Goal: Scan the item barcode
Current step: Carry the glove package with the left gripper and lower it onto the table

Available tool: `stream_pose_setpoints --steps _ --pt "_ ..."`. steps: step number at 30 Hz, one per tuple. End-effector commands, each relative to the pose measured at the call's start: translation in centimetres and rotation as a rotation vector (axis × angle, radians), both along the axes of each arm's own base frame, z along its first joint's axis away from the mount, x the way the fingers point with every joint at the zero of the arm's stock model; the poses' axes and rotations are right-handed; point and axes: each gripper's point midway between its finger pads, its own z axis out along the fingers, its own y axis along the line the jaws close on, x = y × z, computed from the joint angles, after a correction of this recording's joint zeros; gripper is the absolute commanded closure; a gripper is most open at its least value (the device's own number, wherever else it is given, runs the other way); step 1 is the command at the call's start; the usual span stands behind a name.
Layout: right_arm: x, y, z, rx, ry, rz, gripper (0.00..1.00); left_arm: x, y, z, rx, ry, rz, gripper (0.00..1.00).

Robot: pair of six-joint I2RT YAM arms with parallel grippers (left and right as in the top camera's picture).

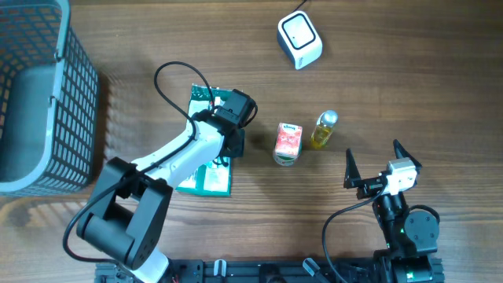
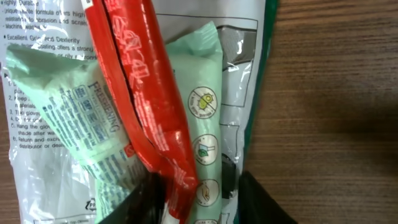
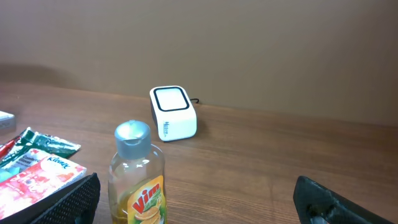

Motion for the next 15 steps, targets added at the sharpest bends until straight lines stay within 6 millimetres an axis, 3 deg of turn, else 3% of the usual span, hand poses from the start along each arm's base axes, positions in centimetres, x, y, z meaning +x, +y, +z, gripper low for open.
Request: stream_pose_setpoints --steps 1,5,6,8,15 --pt "0.0 -0.2 0.3 0.007 -0.013 -0.013 0.0 0.9 0.1 3.6 -0.053 -0.084 0.012 0.59" --pt "0.0 -0.2 0.3 0.007 -0.013 -0.013 0.0 1.0 0.1 7.2 -0.098 -0.168 0.012 0.56" --pt "0.0 -0.2 0.3 0.007 -0.013 -0.013 0.0 0.9 0.3 7.6 -0.094 -0.174 0.014 0.61" --pt "0.0 -0.2 0.3 0.007 -0.013 -0.013 0.0 0.5 0.6 7.5 -0.08 -0.163 0.016 0.9" --pt "0.0 -0.2 0.3 0.007 -0.013 -0.013 0.0 0.0 2.0 4.5 -0.014 -0.093 0.039 0.88"
